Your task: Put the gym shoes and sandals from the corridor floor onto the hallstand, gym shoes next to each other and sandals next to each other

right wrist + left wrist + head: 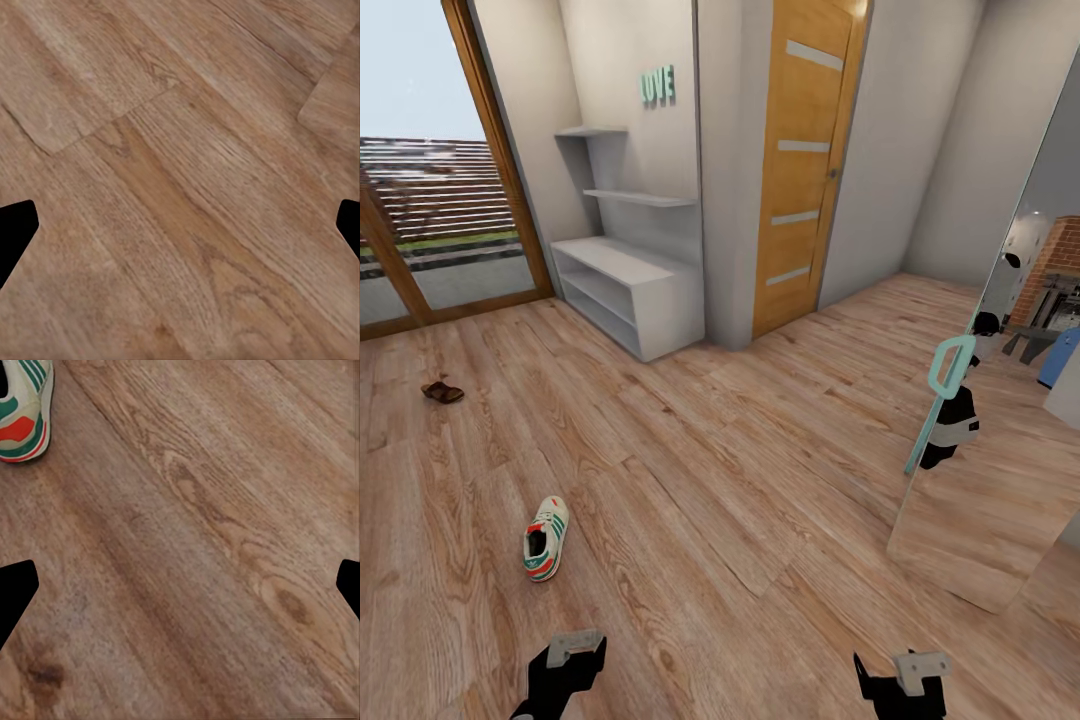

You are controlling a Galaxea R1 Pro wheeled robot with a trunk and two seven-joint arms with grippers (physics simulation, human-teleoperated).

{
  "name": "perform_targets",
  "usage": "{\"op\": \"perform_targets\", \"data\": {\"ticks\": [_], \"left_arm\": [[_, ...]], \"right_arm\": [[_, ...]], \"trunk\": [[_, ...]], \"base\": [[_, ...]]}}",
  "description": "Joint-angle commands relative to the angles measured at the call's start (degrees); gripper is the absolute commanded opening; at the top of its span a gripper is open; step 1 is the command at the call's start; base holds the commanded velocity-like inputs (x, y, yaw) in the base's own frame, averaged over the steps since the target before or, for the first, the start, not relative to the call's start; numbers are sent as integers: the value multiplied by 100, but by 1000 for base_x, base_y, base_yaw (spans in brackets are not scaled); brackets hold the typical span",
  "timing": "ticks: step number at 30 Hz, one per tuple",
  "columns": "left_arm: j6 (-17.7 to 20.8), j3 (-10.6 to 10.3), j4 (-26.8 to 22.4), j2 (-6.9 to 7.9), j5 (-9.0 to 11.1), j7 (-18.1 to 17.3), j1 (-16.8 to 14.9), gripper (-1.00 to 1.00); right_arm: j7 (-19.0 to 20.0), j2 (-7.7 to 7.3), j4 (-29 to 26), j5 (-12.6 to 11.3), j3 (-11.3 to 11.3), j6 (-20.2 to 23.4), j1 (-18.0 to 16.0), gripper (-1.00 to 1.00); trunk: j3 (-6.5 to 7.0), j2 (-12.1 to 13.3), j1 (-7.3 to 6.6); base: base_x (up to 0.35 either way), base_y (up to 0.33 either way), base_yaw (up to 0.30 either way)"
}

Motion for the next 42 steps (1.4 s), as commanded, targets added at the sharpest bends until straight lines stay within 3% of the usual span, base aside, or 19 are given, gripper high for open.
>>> {"op": "perform_targets", "data": {"ticks": [1,16,32,42], "left_arm": [[-13,8,7,-25,-30,-40,-4,100],[46,22,11,-51,-78,-82,-12,100],[50,23,11,-33,-79,-81,-14,100],[23,16,11,-36,-76,-84,-9,100]], "right_arm": [[3,-4,10,8,8,-16,-2,100],[-13,-3,162,-6,6,-16,-2,100],[-16,10,178,-3,25,-8,-2,100],[-16,11,182,-6,20,-8,-2,100]], "trunk": [[-4,-2,-1],[-242,-523,284],[-617,-1165,636],[-680,-1165,636]], "base": [[0,0,0],[0,0,9],[0,0,161],[0,0,183]]}}
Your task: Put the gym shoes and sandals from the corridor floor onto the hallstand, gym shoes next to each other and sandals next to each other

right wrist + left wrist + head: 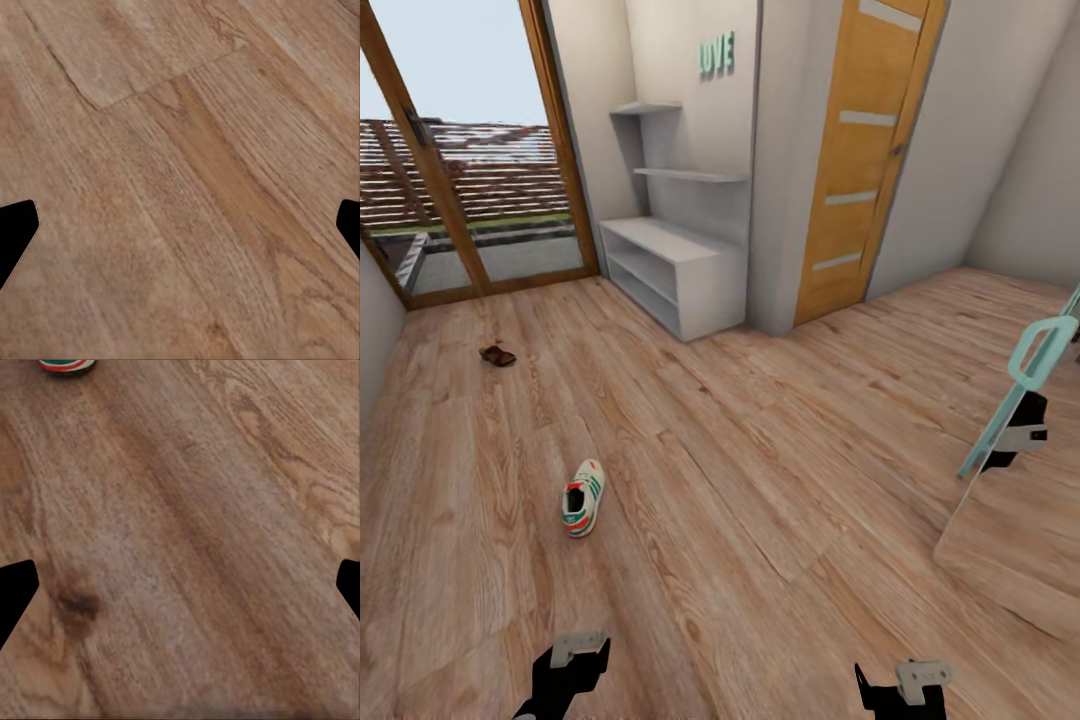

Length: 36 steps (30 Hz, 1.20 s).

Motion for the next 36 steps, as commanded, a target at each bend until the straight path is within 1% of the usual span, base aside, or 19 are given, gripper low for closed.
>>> {"op": "perform_targets", "data": {"ticks": [1,9,14,24,36], "left_arm": [[-20,13,6,-3,-6,-8,-3,100],[-39,11,-2,-8,-2,-7,-1,100],[-58,11,-3,2,10,-8,3,100],[-69,11,0,1,39,-8,0,100],[-70,11,1,0,47,-8,0,100]], "right_arm": [[3,-1,0,5,0,-16,-1,100],[3,-1,-1,4,-17,-16,-1,100],[3,-1,1,7,-20,-11,-1,100],[3,-1,-4,11,-18,-8,-1,100],[3,-1,-4,8,-4,-8,-1,100]], "trunk": [[-11,-2,-1],[-71,-2,-1],[-113,-2,-1],[-203,-2,-1],[-312,-2,-1]], "base": [[0,0,182],[0,0,159],[40,0,86],[273,49,9],[292,172,1]]}}
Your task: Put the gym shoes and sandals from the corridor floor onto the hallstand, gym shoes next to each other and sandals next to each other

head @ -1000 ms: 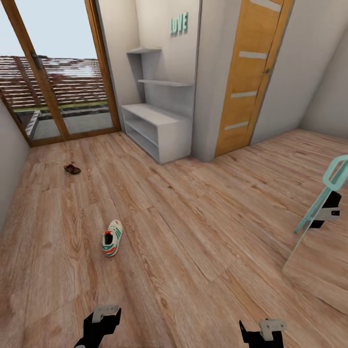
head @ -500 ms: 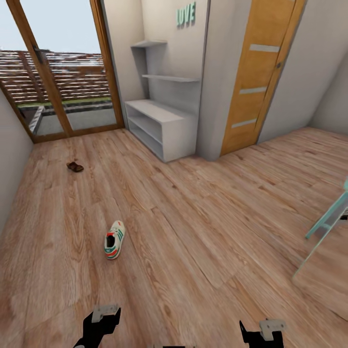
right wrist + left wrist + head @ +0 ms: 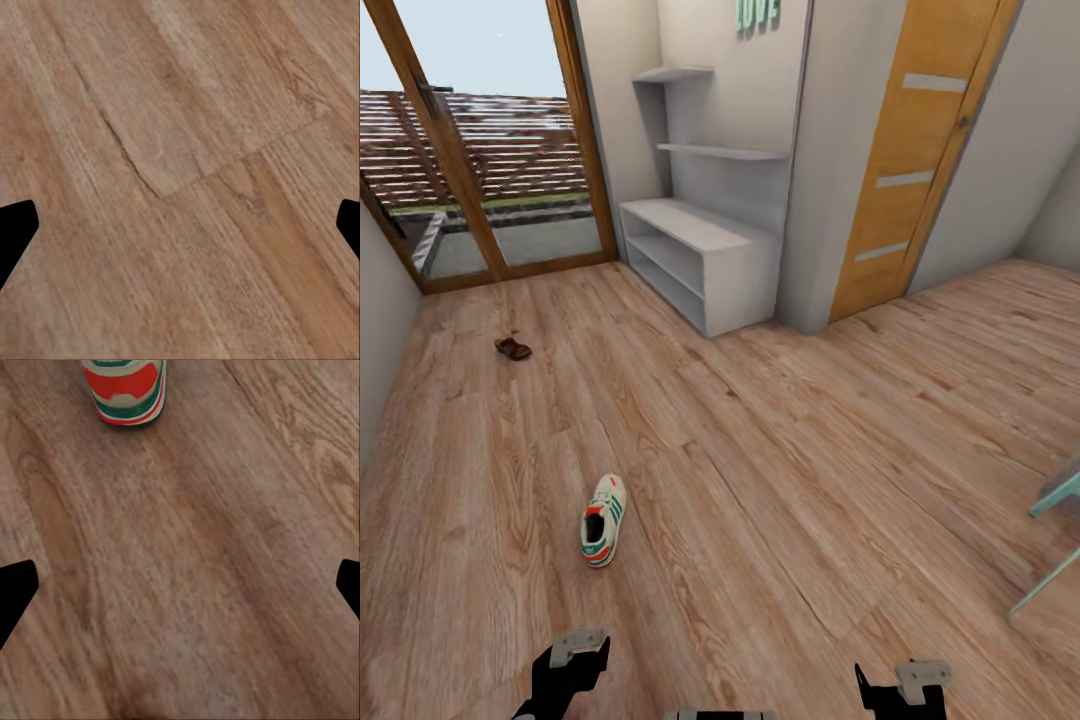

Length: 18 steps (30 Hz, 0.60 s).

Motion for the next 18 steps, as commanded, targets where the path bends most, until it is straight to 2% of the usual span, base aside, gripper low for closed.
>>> {"op": "perform_targets", "data": {"ticks": [1,11,16,18], "left_arm": [[-19,10,6,-2,4,-8,-3,100],[-20,10,9,-3,13,-8,-3,100],[-18,10,10,0,-3,-8,-3,100],[-19,10,10,-4,-22,-8,-3,100]], "right_arm": [[3,-1,0,4,0,-15,-1,100],[-23,-6,-79,4,-12,-14,-1,100],[-25,-9,-686,12,-16,70,-56,100],[-29,-10,-993,15,-21,259,-143,100]], "trunk": [[-12,-1,2],[-35,-1,2],[-35,-1,2],[-35,-1,2]], "base": [[259,219,0],[238,236,0],[210,234,0],[144,153,0]]}}
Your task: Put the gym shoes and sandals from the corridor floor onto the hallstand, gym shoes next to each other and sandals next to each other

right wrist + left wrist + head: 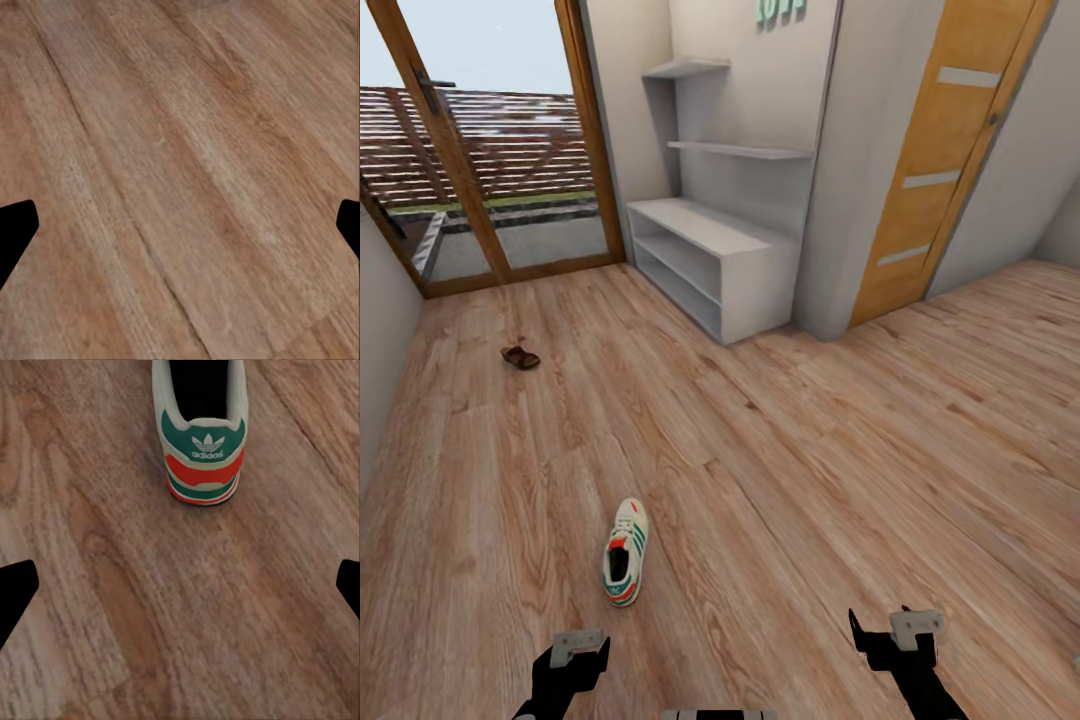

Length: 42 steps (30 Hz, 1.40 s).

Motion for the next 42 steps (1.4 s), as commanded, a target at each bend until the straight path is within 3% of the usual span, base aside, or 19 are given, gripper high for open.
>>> {"op": "perform_targets", "data": {"ticks": [1,10,19,21,26,27,42], "left_arm": [[-19,11,5,-3,-8,-8,-3,100],[-19,11,5,4,-39,-6,-3,100],[21,30,-35,52,-43,-7,-32,100],[89,41,-129,39,-42,10,-364,100],[271,33,-102,5,-35,25,-857,100],[606,41,-89,-22,-34,47,-1180,100],[817,16,-75,35,-56,32,-1288,100]], "right_arm": [[-1,0,-100,5,-2,86,-38,100],[11,-16,-437,11,-8,1055,-441,100],[24,-101,-456,88,-15,1317,-575,100],[28,-181,-525,244,-19,1373,-647,100],[35,-196,-574,268,-17,1444,-839,100],[42,-201,-598,251,-17,1590,-1105,100],[242,-187,-564,233,-3,1713,-1280,100]], "trunk": [[-5,-1,0],[-5,-1,0],[-5,-1,0],[-5,-1,0],[-5,-1,0],[-5,-1,0],[-5,-1,0]], "base": [[92,98,0],[36,38,0],[5,5,0],[0,0,0],[0,0,0],[0,0,0],[0,0,0]]}}
